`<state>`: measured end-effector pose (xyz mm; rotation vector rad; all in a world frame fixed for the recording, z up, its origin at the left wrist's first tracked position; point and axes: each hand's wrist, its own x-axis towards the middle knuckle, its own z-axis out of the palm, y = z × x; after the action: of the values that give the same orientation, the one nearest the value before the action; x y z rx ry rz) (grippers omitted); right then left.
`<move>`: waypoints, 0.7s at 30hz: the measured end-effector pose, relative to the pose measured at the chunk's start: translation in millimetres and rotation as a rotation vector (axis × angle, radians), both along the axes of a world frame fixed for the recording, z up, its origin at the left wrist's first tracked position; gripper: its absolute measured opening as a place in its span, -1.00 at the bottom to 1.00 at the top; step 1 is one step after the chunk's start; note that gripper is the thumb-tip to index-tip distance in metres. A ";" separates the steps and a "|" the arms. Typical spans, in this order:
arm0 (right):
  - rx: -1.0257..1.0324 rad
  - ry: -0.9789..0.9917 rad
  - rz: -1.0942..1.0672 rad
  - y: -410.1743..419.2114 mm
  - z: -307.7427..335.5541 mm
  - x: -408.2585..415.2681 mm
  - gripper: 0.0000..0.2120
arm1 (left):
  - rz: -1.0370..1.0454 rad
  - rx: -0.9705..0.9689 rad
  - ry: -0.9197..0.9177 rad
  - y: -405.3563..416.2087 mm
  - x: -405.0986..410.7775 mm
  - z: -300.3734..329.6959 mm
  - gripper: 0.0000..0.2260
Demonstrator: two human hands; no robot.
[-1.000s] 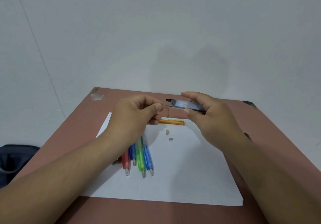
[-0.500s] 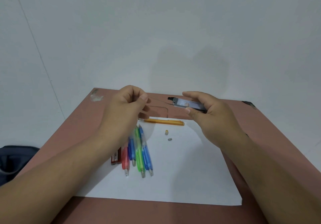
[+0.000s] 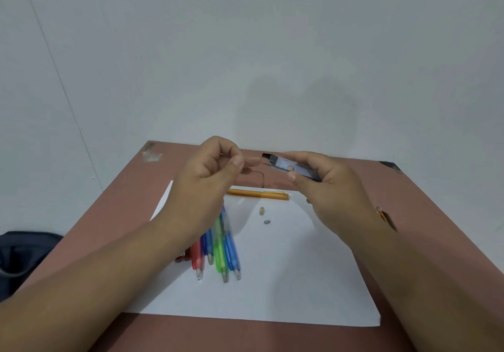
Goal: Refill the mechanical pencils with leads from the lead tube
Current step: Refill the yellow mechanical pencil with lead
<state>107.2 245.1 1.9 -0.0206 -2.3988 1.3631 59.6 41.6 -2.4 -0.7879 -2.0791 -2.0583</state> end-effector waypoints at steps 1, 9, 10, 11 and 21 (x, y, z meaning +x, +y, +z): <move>0.003 0.003 0.003 -0.5 -0.7 -0.4 -0.70 | -0.011 -0.011 0.011 0.6 0.9 -0.4 -0.92; 0.007 -0.005 0.042 -5.1 -2.2 0.7 -0.75 | -0.047 -0.167 0.104 -0.4 0.5 -7.8 -0.89; 0.000 -0.019 0.058 -5.5 -2.2 1.1 -0.76 | -0.034 -0.199 0.126 -1.0 0.5 -7.7 -0.88; -0.004 -0.036 0.071 -5.9 -2.8 1.2 -0.76 | -0.021 -0.224 0.145 -2.0 0.4 -7.5 -0.87; -0.186 -0.165 0.101 -9.2 3.7 -1.1 -0.87 | -0.015 -0.021 0.099 -2.5 0.7 -1.7 -0.94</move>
<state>106.1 236.0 5.6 -0.0645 -2.4246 1.6880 60.3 39.1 -4.0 -0.8915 -2.0515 -1.9652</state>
